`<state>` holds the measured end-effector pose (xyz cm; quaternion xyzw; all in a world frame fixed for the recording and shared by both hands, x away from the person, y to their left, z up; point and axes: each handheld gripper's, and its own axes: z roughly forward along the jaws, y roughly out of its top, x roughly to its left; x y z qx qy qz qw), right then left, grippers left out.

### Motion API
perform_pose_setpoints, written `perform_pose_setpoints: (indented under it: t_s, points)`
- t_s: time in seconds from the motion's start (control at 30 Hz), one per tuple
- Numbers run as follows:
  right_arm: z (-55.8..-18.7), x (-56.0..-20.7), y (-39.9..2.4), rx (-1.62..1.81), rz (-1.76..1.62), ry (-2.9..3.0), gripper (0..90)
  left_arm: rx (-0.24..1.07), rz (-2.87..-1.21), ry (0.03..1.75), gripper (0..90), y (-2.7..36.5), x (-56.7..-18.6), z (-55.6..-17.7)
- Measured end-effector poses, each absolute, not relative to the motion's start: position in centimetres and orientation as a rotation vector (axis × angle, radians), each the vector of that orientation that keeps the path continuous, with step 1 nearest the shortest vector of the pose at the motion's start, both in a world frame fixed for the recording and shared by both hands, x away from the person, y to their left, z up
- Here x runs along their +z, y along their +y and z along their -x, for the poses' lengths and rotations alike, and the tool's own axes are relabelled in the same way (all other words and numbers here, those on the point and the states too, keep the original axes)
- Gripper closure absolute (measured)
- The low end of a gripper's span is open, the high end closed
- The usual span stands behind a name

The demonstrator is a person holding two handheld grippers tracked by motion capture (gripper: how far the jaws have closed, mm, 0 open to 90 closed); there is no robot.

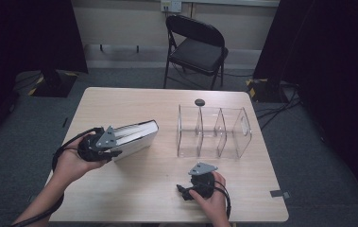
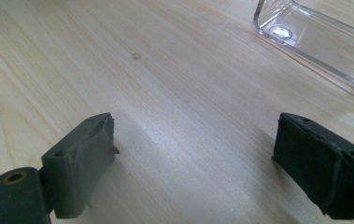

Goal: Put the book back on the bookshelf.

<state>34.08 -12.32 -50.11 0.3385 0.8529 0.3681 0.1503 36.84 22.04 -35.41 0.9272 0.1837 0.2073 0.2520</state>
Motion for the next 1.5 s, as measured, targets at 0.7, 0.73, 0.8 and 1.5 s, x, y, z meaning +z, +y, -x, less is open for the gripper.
perform_pose_setpoints:
  t_s: [0.7, 0.73, 0.8, 1.5]
  points:
    - [-34.1, -50.1, -12.3, 1.057, -0.977, 2.448, 11.2, 0.516, -2.630, 0.548, 71.3, 21.7, -34.3, -38.0]
    - [-34.1, -50.1, -12.3, 1.057, -0.975, 2.447, 11.2, 0.516, -2.621, 0.554, 71.2, 21.7, -34.4, -38.0]
    - [-34.1, -50.1, -12.3, 1.057, -0.975, 2.447, 11.2, 0.513, -2.616, 0.553, 71.2, 21.7, -34.4, -37.9]
    - [-34.1, -50.1, -12.3, 1.056, -0.981, 2.449, 11.2, 0.435, -2.618, 0.492, 71.2, 23.1, -34.1, -36.6]
